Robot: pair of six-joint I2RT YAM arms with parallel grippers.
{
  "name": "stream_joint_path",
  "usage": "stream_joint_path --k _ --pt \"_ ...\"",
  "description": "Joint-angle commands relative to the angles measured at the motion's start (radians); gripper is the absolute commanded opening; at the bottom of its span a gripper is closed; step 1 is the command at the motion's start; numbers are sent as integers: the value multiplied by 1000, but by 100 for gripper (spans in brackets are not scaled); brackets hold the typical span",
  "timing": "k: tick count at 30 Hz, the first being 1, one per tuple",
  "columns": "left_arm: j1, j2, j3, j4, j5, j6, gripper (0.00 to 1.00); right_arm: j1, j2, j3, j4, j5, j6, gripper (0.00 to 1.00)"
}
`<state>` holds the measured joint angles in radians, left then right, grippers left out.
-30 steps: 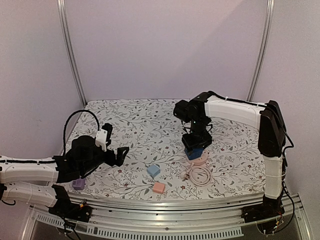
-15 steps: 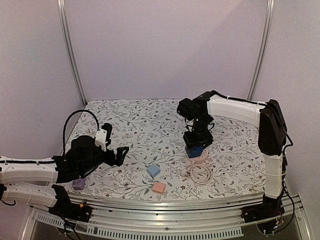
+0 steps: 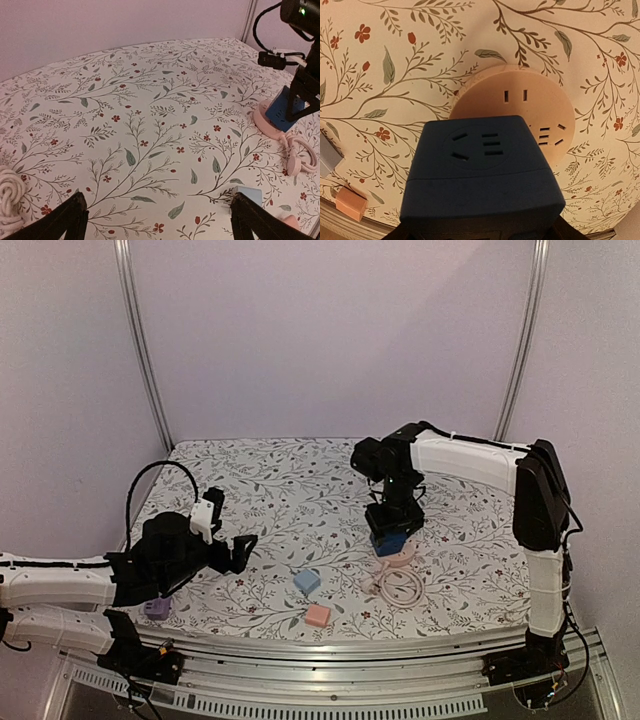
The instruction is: Insert the plug
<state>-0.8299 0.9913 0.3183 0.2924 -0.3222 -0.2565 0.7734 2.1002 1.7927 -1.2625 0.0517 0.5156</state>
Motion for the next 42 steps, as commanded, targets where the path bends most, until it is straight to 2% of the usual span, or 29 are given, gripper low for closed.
stream_joint_path --k 1,14,25,31,36,42 --pt "17 -8 -12 -6 2 -3 99 3 150 -23 22 60 18 0" --pt "17 -8 -13 -2 -1 -1 99 1 288 6 41 21 18 0" --pt "17 -12 -15 -6 -2 -2 99 -7 264 -35 73 14 1 0" --pt "17 -14 -18 -1 4 -2 100 -8 274 -35 71 69 16 1" --pt "17 -13 -12 -5 -1 1 99 -7 244 -28 65 102 19 6" --pt "17 -8 -2 -12 -5 2 100 -8 182 -28 91 142 20 30"
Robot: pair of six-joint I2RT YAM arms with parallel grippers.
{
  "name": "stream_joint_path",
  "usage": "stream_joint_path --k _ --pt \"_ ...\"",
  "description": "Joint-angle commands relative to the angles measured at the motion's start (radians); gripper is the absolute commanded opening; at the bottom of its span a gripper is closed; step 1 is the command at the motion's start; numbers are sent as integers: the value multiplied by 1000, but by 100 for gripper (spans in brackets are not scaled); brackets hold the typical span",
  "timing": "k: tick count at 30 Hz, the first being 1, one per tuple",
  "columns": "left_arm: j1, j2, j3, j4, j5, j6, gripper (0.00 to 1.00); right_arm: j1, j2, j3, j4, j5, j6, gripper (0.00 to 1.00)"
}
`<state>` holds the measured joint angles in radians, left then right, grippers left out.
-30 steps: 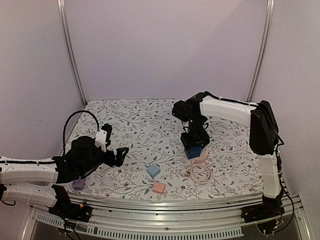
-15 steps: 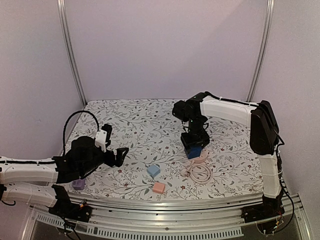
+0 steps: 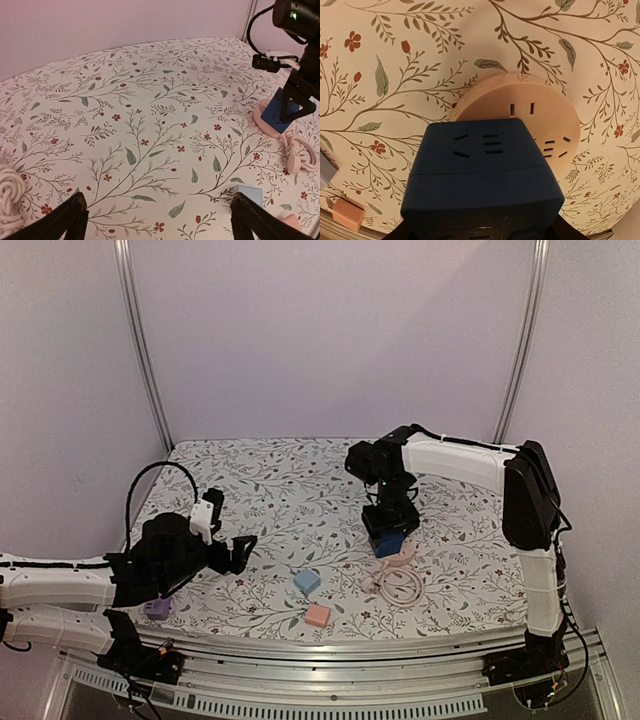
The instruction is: Insert the plug
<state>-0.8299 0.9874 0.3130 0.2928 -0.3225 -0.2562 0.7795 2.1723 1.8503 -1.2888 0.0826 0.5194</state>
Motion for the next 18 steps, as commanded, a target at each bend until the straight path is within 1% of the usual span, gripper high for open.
stream_joint_path --k 1,4,5,8,11,13,14,18 --pt "17 -4 6 -15 -5 2 99 -14 98 -85 118 119 18 33" --pt "17 -4 13 -20 -5 2 99 -13 75 -75 125 128 19 44" --pt "17 -4 16 -22 -5 3 99 -13 61 -73 130 128 19 50" --pt "17 -4 19 -26 -4 2 99 -13 21 -64 142 127 14 65" --pt "17 -3 28 -34 -3 -1 99 -11 -5 -44 143 151 12 85" --pt "17 -1 38 -48 -4 -5 99 -8 -34 -34 149 155 11 96" --pt "17 0 41 -52 -4 -5 100 -7 -44 -30 155 155 7 99" --pt "17 -2 58 -74 -4 -11 100 -4 -104 -21 182 139 -8 99"
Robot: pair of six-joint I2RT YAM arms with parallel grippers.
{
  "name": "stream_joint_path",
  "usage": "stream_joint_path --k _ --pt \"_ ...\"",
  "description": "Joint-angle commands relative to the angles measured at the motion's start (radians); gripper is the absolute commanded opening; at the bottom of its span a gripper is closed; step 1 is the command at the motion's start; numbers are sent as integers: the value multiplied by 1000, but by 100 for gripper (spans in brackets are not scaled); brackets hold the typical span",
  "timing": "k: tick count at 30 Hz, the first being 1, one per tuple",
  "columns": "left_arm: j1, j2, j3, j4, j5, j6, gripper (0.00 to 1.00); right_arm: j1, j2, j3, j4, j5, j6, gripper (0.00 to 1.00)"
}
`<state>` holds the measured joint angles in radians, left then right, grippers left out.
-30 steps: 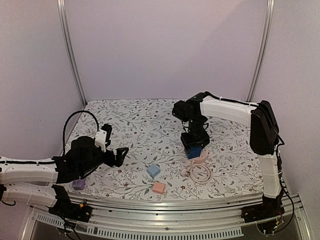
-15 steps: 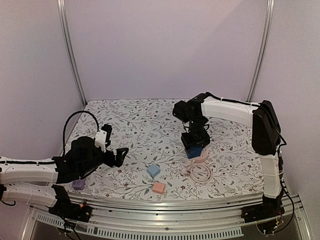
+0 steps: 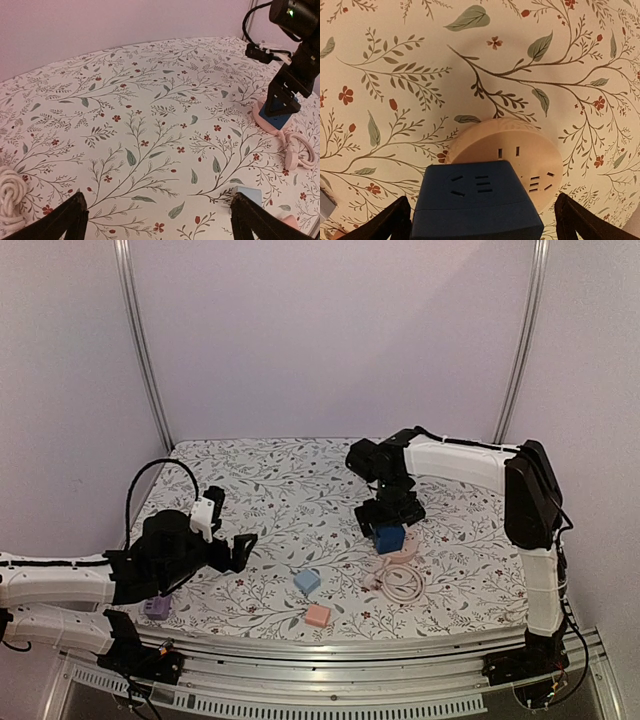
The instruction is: Insert the plug
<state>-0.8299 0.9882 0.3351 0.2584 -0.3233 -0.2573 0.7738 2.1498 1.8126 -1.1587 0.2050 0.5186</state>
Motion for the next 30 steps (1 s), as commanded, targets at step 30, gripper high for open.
stream_joint_path --k 30 --pt "-169 420 250 -180 274 -54 80 124 -720 -536 423 9 21 99"
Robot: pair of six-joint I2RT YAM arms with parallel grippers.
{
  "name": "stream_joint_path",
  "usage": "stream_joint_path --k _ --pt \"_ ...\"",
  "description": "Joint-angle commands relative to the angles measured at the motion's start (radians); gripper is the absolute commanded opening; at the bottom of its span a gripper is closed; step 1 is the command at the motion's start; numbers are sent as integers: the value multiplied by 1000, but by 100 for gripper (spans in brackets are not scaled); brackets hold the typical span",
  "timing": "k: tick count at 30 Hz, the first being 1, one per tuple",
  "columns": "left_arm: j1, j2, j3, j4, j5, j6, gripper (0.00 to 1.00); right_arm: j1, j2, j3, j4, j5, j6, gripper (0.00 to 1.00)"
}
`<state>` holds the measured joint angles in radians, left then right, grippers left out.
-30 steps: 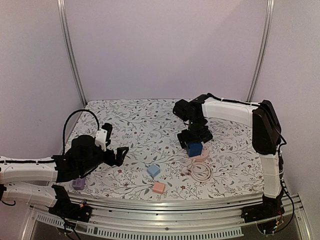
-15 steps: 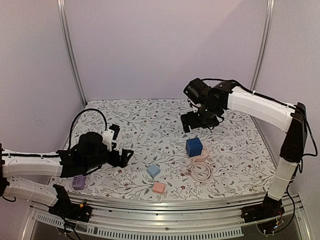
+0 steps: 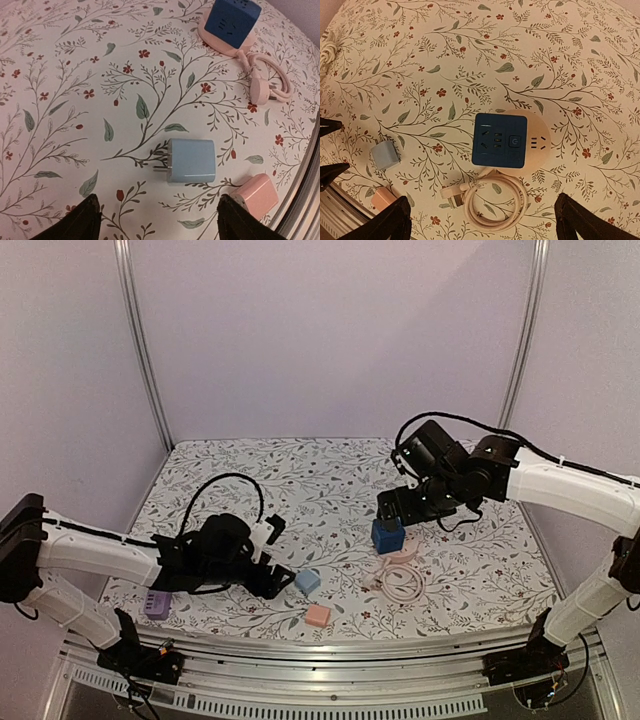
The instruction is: Insert the plug
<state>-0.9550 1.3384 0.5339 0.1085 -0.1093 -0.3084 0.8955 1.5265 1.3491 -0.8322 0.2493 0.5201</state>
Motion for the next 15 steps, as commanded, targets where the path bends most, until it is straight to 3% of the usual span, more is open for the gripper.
stream_joint_path --k 1,15 --pt "-53 88 64 -32 66 -3 79 3 -127 -96 110 -52 20 99" --pt "-91 299 181 -67 50 23 62 2 -224 -157 153 -75 12 99"
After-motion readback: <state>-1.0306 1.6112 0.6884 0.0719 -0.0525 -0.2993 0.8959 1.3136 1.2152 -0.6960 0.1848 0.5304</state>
